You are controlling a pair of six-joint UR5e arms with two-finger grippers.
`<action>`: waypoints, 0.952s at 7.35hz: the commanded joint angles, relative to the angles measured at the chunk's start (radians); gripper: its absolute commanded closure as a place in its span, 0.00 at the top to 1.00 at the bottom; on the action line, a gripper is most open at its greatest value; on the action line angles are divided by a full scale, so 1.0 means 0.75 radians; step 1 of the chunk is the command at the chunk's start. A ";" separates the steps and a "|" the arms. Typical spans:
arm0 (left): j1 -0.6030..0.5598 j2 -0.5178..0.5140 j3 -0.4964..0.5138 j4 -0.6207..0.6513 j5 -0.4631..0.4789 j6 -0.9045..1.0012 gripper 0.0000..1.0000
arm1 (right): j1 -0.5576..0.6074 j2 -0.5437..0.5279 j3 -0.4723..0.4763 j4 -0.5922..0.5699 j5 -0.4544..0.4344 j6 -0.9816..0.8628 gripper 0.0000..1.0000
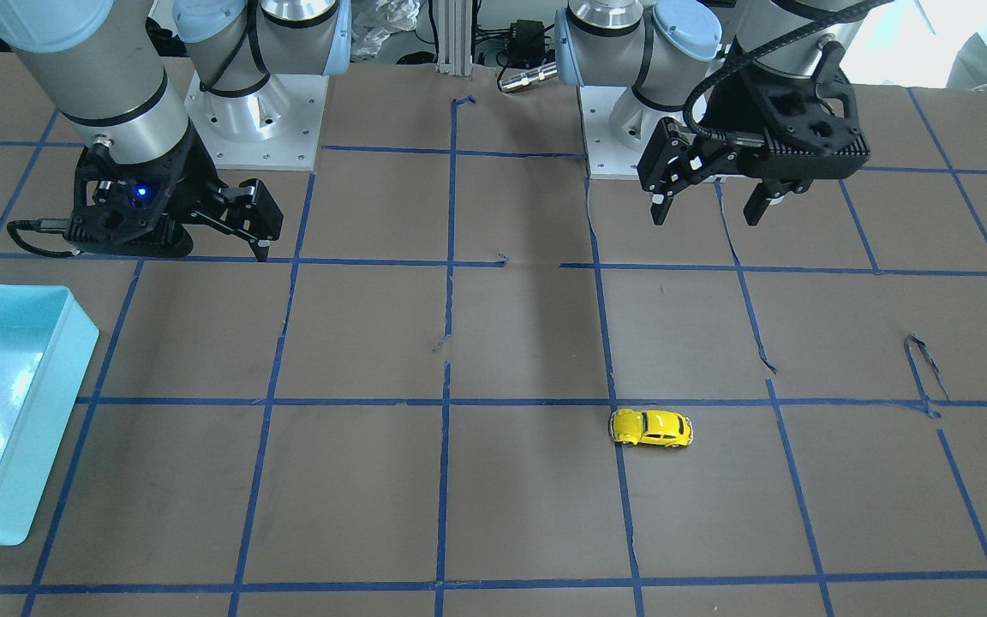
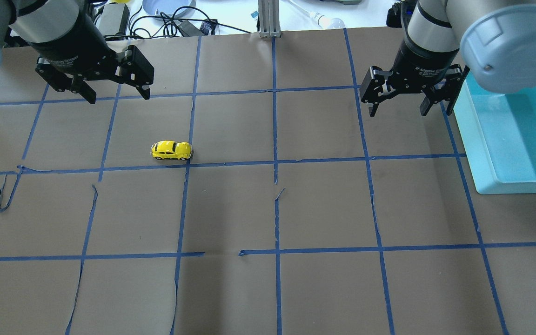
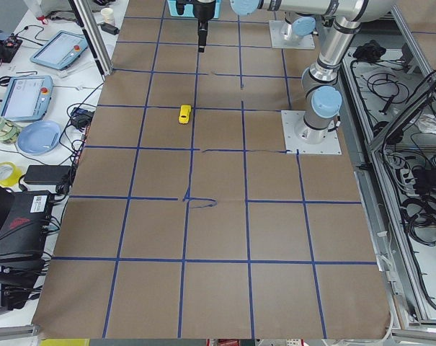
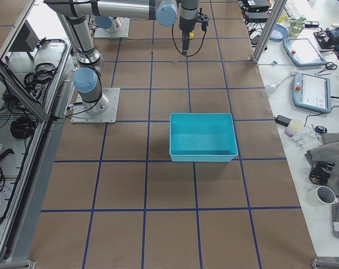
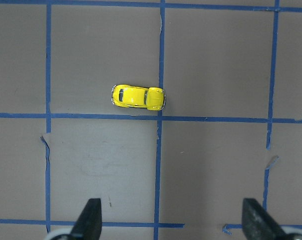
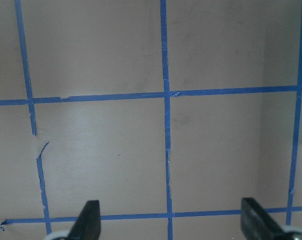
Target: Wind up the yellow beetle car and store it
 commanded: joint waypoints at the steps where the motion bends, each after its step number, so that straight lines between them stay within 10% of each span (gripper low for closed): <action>1: -0.002 0.012 -0.002 0.000 0.000 0.000 1.00 | -0.001 0.000 0.000 0.001 -0.004 0.000 1.00; 7: 0.014 0.012 -0.028 -0.012 0.020 0.055 1.00 | -0.001 -0.002 -0.002 -0.001 -0.006 0.010 1.00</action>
